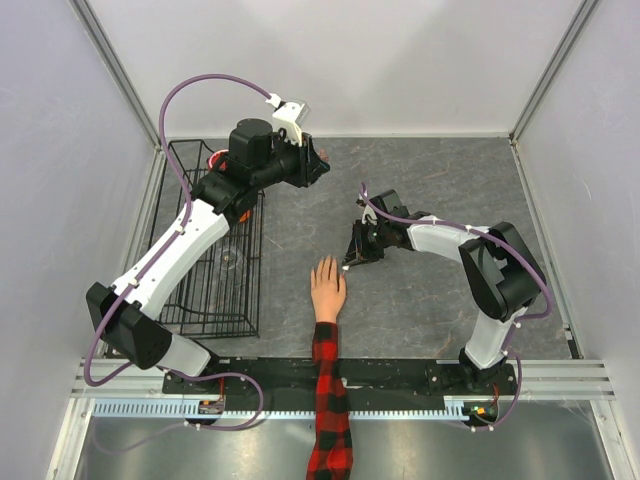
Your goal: Paint the nails
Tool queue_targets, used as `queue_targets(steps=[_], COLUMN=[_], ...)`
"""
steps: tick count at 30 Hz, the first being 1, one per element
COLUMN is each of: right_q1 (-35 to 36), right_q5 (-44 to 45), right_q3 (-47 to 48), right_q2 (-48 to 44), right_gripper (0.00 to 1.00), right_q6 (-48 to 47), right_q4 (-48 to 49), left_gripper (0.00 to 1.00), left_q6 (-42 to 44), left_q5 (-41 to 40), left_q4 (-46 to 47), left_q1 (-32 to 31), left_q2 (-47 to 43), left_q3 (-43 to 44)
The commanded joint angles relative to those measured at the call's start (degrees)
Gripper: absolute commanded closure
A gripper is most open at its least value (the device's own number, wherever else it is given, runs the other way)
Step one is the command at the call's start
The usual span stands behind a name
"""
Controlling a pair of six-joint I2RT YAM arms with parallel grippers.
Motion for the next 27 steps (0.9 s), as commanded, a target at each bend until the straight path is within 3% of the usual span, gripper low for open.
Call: queue_targets(steps=[1,27], right_q1=[0.14,0.23], right_q5=[-0.70,-0.26], right_q3=[1.49,2.98], right_q2=[0.78,1.57], right_gripper=[1.00,1.00], right_q6=[0.32,0.50], right_q4=[2.12,3.17], left_gripper=[0.98,0.98], left_q6=[-0.58,-0.67], left_q5=[1.29,1.11], left_q4=[1.45,1.44], left_q1=[-0.18,-0.09], left_q2=[0.61,0.26], left_q3=[2.22,2.23])
